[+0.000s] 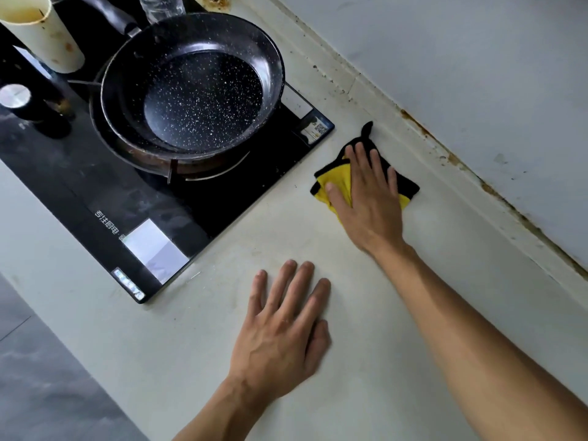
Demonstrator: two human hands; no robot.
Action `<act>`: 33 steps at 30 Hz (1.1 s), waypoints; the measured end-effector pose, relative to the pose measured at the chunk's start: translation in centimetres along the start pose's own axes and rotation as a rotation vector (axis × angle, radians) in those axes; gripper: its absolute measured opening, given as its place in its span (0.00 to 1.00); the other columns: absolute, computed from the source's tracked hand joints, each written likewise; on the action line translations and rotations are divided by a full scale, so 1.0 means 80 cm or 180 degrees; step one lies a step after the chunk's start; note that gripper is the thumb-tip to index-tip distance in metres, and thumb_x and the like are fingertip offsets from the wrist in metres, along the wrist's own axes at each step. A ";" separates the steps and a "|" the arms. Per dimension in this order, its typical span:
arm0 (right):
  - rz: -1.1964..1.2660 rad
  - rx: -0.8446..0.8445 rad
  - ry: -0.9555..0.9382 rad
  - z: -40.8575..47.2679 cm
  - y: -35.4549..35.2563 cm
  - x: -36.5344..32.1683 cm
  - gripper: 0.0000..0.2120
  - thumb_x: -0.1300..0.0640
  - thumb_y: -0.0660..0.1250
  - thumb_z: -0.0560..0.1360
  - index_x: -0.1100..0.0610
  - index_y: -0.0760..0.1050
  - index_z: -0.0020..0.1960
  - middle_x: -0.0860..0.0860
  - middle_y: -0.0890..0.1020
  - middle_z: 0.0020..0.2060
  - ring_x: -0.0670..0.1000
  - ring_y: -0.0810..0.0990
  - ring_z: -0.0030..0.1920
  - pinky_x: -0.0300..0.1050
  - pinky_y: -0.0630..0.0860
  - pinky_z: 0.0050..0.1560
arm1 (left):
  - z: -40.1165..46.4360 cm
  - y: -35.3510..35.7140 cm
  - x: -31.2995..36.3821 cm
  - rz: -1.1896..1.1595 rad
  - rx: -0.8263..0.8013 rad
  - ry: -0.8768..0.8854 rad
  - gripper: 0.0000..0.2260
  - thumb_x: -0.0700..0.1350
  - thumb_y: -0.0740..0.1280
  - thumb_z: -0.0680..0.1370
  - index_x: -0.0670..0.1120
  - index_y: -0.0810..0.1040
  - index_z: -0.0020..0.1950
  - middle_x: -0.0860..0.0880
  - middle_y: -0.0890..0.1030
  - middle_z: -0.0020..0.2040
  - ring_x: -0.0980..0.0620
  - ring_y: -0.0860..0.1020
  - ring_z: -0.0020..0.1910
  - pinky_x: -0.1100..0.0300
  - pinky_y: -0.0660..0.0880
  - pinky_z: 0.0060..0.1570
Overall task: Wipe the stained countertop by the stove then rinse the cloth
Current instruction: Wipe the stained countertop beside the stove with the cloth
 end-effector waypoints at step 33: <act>0.1724 -0.1442 -0.0097 -0.475 -0.059 -0.168 0.12 0.50 0.63 0.86 0.50 0.78 0.66 0.42 0.85 0.55 0.42 0.82 0.54 0.28 0.72 0.54 | -0.386 -0.164 -0.075 -0.1017 -0.1366 -0.1849 0.09 0.49 0.61 0.83 0.55 0.80 0.58 0.55 0.85 0.54 0.50 0.82 0.54 0.50 0.81 0.49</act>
Point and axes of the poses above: each hand's wrist, its own z-axis towards the middle knuckle, its own y-axis out of the palm, x = y × z, the point moved 5 cm from there along z, towards the middle knuckle
